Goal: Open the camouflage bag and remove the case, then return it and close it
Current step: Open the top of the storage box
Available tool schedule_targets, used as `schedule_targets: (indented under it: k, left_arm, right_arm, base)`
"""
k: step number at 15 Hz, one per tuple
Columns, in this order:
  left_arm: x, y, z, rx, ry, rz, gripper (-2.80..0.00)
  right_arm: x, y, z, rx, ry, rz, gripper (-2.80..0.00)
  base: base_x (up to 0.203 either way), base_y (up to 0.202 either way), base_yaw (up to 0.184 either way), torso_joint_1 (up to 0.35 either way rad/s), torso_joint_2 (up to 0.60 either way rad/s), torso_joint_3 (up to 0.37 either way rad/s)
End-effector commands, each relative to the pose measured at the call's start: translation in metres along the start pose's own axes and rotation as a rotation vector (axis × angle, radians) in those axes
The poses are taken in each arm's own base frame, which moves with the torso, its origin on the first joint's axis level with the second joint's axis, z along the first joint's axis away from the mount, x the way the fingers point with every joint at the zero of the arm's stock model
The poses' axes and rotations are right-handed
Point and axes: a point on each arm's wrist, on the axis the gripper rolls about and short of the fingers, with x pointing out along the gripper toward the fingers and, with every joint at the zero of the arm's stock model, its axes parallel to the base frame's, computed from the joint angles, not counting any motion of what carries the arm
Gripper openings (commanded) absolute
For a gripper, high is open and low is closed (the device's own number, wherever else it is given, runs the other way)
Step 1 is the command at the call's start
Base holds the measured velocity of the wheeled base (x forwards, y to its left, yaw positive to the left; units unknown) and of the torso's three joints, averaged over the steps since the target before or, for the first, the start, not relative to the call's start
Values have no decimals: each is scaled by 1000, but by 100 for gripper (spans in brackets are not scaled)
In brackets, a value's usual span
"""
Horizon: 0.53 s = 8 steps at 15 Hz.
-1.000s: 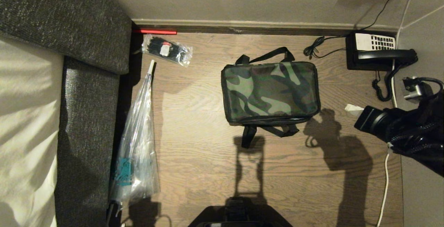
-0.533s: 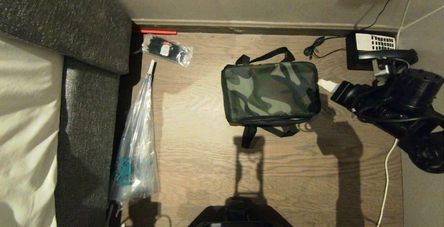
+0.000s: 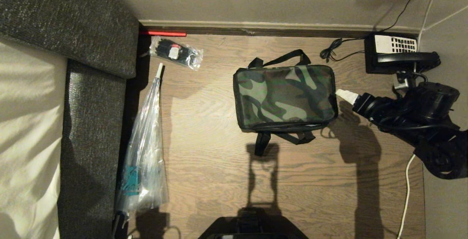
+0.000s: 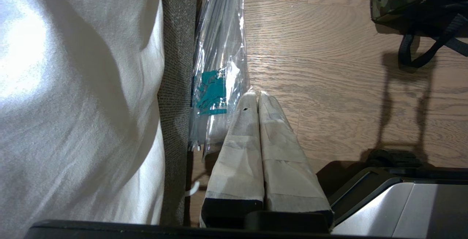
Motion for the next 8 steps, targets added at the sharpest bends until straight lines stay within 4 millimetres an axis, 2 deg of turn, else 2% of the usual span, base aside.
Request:
schedule_targets:
  k: [1,5,8]
  left_arm:
    - [0,0,0,0,0,0,-280]
    - [0,0,0,0,1,0,-280]
    - [0,0,0,0,0,0,-280]
  right_arm:
    - [5,-6,-11,28,29,-9,0]
    - [21,-9,-28,103,72,2,0]
    - [31,-8,-30,149,65,19,0]
  base:
    - [0,0,0,0,0,0]
    - [0,0,0,0,0,0]
    - [0,0,0,0,0,0]
